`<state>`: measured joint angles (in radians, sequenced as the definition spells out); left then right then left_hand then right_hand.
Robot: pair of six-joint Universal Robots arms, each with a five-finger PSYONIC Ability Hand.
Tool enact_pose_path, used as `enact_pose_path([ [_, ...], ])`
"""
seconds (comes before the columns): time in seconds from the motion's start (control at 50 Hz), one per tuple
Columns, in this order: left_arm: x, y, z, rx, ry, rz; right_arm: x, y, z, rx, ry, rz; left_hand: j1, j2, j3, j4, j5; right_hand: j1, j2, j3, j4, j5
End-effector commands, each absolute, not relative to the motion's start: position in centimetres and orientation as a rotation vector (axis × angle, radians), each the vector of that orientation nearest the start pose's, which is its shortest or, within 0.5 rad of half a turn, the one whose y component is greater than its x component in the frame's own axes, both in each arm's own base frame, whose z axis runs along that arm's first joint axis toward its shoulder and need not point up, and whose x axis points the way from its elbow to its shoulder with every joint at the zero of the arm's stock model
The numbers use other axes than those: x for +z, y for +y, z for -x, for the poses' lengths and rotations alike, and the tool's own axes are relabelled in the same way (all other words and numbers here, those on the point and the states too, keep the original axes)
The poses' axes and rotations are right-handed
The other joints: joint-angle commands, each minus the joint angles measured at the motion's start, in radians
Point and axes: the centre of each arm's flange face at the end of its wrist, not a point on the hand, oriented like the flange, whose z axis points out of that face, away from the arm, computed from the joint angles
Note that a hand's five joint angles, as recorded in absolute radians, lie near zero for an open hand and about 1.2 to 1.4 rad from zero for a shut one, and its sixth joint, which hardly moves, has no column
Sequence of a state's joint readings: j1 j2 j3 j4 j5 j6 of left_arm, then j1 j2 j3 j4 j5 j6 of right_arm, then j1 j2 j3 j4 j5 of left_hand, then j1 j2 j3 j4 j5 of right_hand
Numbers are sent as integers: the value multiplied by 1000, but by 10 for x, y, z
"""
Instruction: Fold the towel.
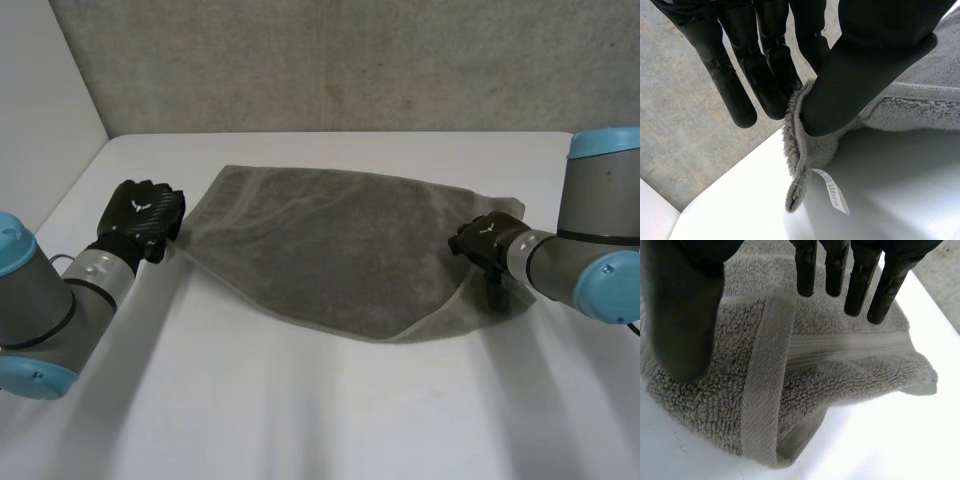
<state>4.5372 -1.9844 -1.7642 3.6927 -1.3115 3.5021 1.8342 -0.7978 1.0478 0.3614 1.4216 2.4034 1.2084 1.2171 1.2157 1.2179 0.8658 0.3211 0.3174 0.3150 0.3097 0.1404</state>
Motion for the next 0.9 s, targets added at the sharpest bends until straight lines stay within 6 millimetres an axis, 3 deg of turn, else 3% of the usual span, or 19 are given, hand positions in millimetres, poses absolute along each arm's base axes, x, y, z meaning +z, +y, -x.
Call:
enact_pose_path([
  [0.02, 163, -325, 215, -2201, 2152, -887, 144, -351, -246, -1458, 2474, 1484, 188, 179, 181, 178, 356, 160, 164, 166, 172, 166],
  [0.06, 163, -325, 215, -2201, 2152, -887, 147, -351, -246, -1464, 2471, 1479, 188, 179, 181, 178, 356, 350, 354, 356, 362, 356],
  [0.16, 163, -325, 215, -2201, 2152, -887, 148, -349, -246, -1463, 2471, 1476, 188, 179, 181, 178, 356, 559, 563, 565, 570, 565],
  [0.52, 163, -325, 214, -2200, 2152, -885, 144, -341, -245, -1379, 2494, 1479, 188, 179, 181, 178, 356, 621, 625, 627, 633, 627],
  [0.56, 163, -325, 214, -2200, 2152, -885, 144, -341, -245, -1375, 2491, 1471, 188, 179, 181, 178, 356, 974, 978, 980, 986, 980],
  [0.62, 163, -325, 214, -2200, 2152, -885, 145, -341, -245, -1387, 2490, 1452, 188, 179, 181, 178, 356, 1075, 1079, 1081, 1087, 1081],
  [0.74, 169, -327, 208, -2201, 2140, -860, 178, -339, -244, -1517, 2441, 1223, 188, 179, 181, 178, 356, 1075, 1079, 1081, 1087, 1081],
  [0.78, 182, -325, 204, -2222, 2108, -842, 203, -326, -246, -1606, 2327, 1144, 188, 179, 181, 178, 356, 1075, 1079, 1081, 1087, 1081],
  [0.84, 187, -322, 202, -2224, 2104, -838, 215, -320, -243, -1660, 2275, 1105, 188, 179, 181, 178, 356, 1075, 1079, 1081, 1087, 1081],
  [0.88, 200, -317, 194, -2238, 2073, -809, 235, -316, -226, -1779, 2220, 1019, 188, 179, 181, 178, 356, 1075, 1079, 1081, 1087, 1081],
  [0.9, 200, -317, 194, -2238, 2073, -809, 235, -316, -225, -1779, 2220, 1019, 188, 179, 181, 178, 356, 1075, 1079, 1081, 1087, 1081],
])
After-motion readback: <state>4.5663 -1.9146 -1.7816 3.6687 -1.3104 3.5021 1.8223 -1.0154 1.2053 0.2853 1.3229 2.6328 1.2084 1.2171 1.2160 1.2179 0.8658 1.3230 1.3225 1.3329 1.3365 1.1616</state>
